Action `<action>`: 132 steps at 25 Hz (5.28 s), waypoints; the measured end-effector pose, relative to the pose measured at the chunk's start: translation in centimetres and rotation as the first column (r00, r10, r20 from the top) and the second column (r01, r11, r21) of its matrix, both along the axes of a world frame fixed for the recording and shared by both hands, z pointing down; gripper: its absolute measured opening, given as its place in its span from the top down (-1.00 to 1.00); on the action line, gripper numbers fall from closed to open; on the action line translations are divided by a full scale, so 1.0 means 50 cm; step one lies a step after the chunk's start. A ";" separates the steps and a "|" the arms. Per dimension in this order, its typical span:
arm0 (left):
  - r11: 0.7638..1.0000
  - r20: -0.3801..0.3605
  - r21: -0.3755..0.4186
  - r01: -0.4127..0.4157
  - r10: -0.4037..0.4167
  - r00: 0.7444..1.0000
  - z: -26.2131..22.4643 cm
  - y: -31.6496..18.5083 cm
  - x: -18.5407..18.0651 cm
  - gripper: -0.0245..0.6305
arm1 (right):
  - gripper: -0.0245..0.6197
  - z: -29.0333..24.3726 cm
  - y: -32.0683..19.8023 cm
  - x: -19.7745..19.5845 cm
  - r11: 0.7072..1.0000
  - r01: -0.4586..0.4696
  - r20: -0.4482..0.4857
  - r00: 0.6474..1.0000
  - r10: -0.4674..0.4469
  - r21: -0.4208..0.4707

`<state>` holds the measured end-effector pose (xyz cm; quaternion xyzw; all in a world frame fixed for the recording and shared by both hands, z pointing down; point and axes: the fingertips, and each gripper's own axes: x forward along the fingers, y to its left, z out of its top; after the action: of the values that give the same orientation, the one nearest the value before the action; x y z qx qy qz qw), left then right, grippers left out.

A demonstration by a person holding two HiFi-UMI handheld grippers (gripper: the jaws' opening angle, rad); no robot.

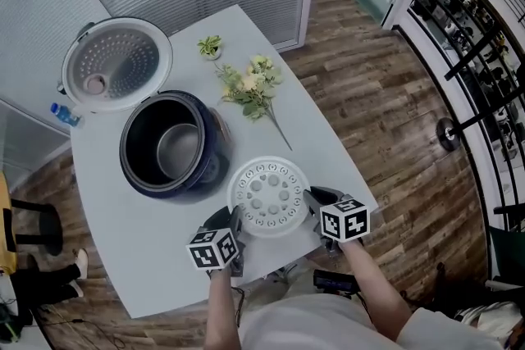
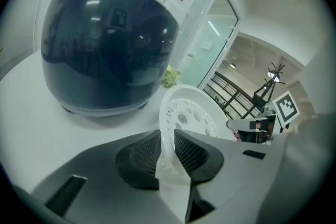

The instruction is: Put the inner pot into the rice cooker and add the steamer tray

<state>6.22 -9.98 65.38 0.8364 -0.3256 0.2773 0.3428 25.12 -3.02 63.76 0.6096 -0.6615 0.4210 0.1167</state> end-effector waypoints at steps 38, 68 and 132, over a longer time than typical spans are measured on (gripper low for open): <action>0.966 -0.211 0.246 0.081 -0.028 0.977 -0.283 -0.064 0.030 0.73 | 0.77 -0.260 -0.065 0.039 0.951 -0.093 0.103 0.992 0.066 0.294; 0.873 -0.304 0.377 0.309 -0.199 0.932 -0.491 -0.095 -0.157 0.75 | 0.79 -0.465 -0.169 -0.125 0.871 0.076 0.178 0.967 -0.184 0.486; 0.902 -0.265 0.264 0.342 -0.273 0.925 -0.369 -0.404 -0.324 0.73 | 0.79 -0.377 -0.498 -0.291 0.916 0.121 0.160 0.968 -0.194 0.383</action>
<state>-9.98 -30.19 46.94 0.8425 -0.4530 0.0706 0.2829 10.55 -27.91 44.89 0.5209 -0.7842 0.3356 -0.0319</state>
